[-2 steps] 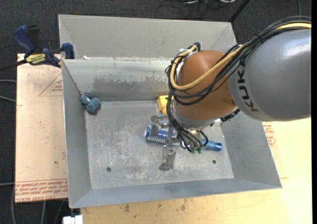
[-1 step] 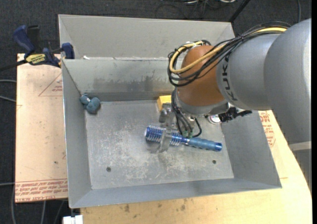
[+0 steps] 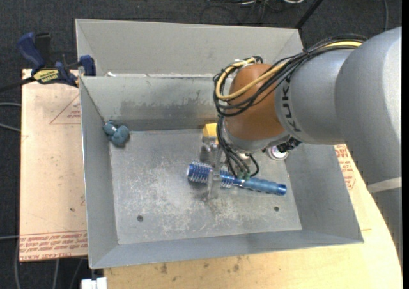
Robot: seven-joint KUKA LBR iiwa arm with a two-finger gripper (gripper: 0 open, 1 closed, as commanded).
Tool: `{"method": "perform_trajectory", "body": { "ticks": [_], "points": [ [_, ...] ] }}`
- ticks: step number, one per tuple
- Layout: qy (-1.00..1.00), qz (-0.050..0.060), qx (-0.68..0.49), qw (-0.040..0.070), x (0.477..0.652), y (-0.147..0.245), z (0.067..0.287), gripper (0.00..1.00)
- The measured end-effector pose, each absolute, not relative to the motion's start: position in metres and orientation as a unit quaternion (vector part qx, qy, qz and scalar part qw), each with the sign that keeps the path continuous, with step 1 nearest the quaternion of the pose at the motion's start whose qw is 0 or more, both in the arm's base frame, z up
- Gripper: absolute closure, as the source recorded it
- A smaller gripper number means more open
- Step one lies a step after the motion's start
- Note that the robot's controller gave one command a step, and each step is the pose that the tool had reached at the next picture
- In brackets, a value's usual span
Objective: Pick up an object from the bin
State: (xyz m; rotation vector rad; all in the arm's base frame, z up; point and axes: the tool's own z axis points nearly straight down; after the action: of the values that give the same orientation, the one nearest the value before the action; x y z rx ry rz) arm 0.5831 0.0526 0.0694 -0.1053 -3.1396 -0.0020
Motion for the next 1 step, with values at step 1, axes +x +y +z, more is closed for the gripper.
{"method": "perform_trajectory", "body": {
  "ticks": [1],
  "points": [
    [-0.999,-0.001,-0.034,0.000,0.5831,0.0522,0.0694,1.00]
  ]
}}
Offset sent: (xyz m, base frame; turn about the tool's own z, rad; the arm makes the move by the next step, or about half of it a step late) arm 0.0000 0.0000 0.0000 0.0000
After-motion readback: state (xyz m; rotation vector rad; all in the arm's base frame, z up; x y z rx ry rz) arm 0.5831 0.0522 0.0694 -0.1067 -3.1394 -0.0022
